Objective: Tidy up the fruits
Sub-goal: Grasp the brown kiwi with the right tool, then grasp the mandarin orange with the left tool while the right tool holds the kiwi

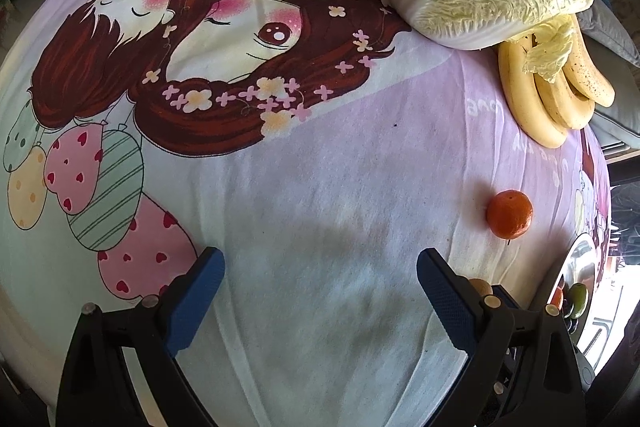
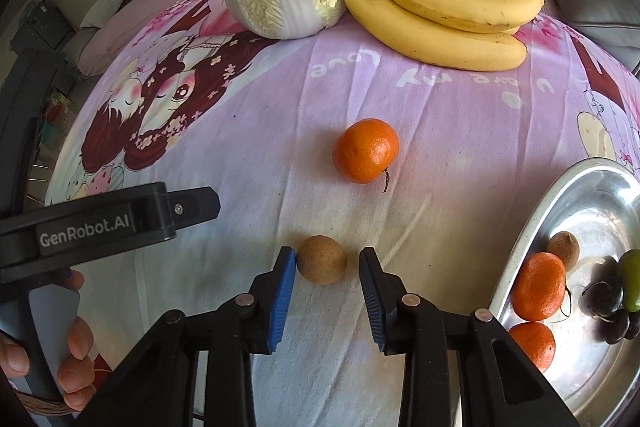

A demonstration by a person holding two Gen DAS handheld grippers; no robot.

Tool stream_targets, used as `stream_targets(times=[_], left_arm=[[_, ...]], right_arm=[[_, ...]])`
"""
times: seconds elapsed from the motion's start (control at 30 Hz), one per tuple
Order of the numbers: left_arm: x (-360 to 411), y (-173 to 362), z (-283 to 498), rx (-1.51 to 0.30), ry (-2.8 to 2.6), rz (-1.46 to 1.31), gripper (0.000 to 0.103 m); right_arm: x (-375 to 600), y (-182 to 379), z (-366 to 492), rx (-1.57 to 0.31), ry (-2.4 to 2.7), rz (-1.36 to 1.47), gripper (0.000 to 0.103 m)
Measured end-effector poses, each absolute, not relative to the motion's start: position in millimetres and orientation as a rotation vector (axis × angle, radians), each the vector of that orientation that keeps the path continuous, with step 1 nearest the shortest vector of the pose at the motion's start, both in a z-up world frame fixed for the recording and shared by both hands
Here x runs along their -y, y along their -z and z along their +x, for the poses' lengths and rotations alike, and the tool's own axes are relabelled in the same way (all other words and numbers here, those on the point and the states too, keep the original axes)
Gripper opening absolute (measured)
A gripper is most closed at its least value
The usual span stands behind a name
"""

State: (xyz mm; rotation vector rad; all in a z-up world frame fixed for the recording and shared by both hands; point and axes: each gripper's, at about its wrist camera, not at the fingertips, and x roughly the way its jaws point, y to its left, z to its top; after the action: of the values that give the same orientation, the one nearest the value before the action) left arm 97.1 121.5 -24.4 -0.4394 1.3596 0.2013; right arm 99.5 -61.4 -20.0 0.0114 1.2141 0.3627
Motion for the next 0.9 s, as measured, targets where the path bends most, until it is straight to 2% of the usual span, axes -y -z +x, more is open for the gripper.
stream_targets(times=[0.9], left_arm=[[-111, 17, 98, -1.346, -0.128, -0.467, 0.091]], right_arm=[[69, 10, 99, -1.192, -0.357, 0.033, 0.028]])
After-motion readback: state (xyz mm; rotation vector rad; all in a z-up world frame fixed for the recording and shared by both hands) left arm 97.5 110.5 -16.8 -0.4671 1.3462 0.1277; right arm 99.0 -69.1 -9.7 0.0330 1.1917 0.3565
